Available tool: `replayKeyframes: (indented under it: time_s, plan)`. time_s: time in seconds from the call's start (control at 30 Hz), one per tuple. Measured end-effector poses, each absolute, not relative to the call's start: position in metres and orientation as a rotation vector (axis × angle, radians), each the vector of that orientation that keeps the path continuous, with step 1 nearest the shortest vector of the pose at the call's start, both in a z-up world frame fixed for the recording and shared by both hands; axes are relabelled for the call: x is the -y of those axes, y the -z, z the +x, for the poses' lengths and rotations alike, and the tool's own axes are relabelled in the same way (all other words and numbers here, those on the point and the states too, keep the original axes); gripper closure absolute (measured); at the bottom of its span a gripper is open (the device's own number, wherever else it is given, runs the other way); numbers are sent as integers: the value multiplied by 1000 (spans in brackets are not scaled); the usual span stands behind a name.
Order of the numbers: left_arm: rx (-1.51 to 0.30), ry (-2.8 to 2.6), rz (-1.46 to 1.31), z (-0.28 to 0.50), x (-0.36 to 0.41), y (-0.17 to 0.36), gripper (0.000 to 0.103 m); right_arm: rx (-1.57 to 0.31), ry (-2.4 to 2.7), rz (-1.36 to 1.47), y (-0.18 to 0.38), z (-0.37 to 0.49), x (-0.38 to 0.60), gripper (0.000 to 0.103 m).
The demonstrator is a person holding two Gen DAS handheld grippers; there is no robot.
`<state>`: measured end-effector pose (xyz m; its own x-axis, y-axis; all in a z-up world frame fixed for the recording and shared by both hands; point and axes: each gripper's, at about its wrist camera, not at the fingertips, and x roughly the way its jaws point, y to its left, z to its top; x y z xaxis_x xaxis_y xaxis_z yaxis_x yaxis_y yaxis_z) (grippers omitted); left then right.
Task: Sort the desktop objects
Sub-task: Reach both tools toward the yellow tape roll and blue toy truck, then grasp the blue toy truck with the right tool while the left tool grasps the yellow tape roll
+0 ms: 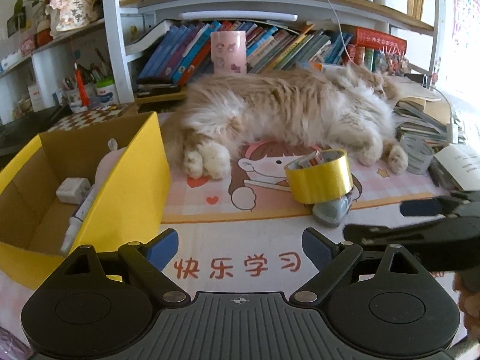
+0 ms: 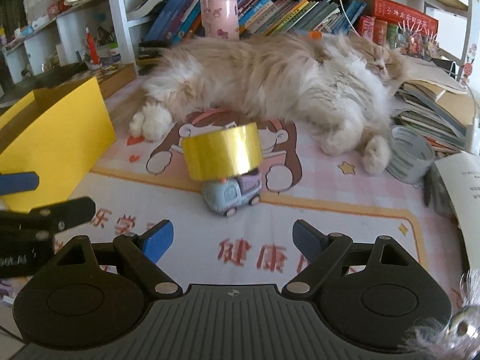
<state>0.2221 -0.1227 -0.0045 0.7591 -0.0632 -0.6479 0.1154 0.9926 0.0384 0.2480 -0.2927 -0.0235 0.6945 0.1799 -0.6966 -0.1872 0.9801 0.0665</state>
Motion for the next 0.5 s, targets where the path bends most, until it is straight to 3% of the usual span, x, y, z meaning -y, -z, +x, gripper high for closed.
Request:
replayKeyframes:
  time_s: [0.5]
  plan:
    - [-715,37,142,230,132,2,11,-792,-339,-96,60,325,289,19]
